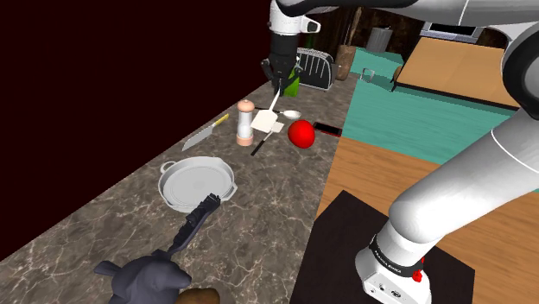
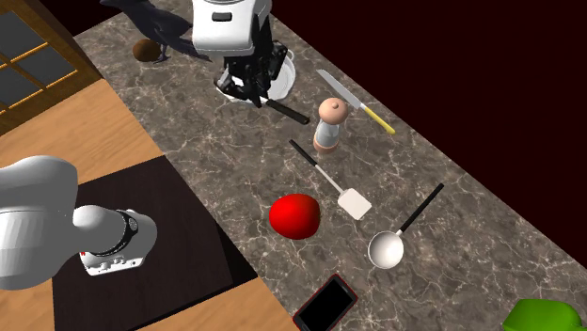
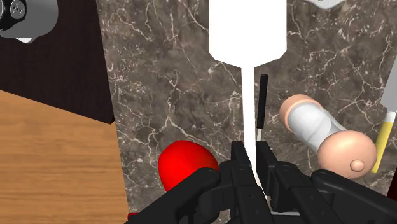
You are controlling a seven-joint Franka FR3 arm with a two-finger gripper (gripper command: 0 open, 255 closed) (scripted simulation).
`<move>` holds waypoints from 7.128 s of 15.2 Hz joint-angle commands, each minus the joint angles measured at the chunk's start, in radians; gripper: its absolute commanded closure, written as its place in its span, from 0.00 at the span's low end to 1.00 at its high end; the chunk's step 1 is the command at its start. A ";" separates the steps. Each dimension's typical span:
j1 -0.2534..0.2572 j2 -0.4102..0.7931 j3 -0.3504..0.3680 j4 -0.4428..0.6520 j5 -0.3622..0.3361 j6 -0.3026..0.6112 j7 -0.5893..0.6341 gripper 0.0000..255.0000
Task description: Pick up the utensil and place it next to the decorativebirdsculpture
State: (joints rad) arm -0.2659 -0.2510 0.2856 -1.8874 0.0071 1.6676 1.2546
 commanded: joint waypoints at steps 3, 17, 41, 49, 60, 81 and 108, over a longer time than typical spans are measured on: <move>-0.001 0.013 0.001 0.069 -0.003 -0.057 0.001 1.00; 0.098 -0.290 0.094 -0.139 0.119 -0.139 0.157 1.00; 0.264 -0.579 0.331 -0.298 0.370 -0.210 0.474 1.00; 0.280 -0.610 0.362 -0.417 0.402 -0.119 0.467 1.00; 0.300 -0.630 0.418 -0.563 0.453 0.010 0.459 1.00; 0.314 -0.574 0.580 -0.782 0.574 0.294 0.450 1.00; 0.316 -0.581 0.569 -0.761 0.564 0.267 0.457 0.00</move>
State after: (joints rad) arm 0.0486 -0.8251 0.8660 -2.6591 0.5789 1.9538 1.7106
